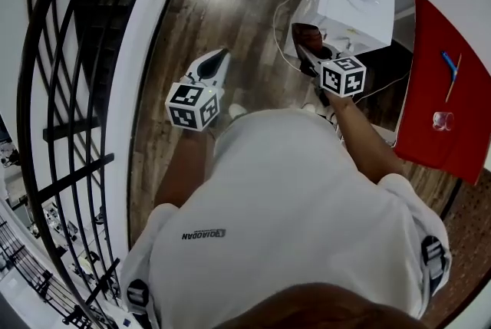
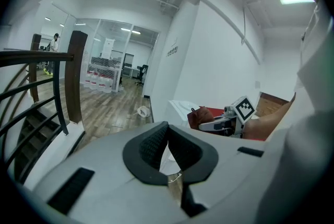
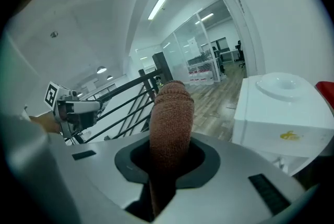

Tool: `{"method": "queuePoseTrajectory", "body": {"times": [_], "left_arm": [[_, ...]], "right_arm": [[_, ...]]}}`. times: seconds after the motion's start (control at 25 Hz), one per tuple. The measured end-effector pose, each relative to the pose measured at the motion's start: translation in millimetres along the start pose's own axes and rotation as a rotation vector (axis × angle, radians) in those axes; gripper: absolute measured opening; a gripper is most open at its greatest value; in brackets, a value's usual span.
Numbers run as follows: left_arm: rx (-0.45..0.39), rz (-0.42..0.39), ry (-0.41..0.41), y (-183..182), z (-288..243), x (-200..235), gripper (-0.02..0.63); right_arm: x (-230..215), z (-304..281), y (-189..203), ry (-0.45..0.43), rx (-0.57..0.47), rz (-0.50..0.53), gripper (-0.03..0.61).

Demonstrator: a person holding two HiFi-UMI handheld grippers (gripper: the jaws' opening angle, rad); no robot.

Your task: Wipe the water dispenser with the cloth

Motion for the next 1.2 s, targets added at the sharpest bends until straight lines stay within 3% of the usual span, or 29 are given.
{"method": "queuePoseTrajectory", "body": {"times": [0.28, 0.44, 0.72, 1.0, 1.2], "left_arm": [[0.032, -0.107, 0.072, 10, 36, 38, -0.008], [0.036, -0.059, 0.088, 28, 39, 50, -0.008], [0.046, -0.081, 0.133, 22, 29, 51, -0.008], [0.082, -0.099, 0.100, 14, 10, 83, -0.008], [0.075, -0.115, 0.089, -17, -24, 112, -0.008]], "right_arm": [[60, -40, -13, 0.028, -0.019, 0.064, 0.064], [69, -42, -14, 0.050, 0.003, 0.103, 0.064], [44, -32, -47, 0.130, -0.043, 0.091, 0.064], [6, -36, -88, 0.183, -0.110, 0.105, 0.064], [-36, -49, -126, 0.238, -0.164, 0.108, 0.064]]}}
Point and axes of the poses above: the fingertips, and each gripper's own axes: z backward along the fingers, x to its left, y out of its underside, the point moved 3 cm from there along z, backward along the fingers, and after that the axes turned 8 degrees about -z, right-handed, at the moved point
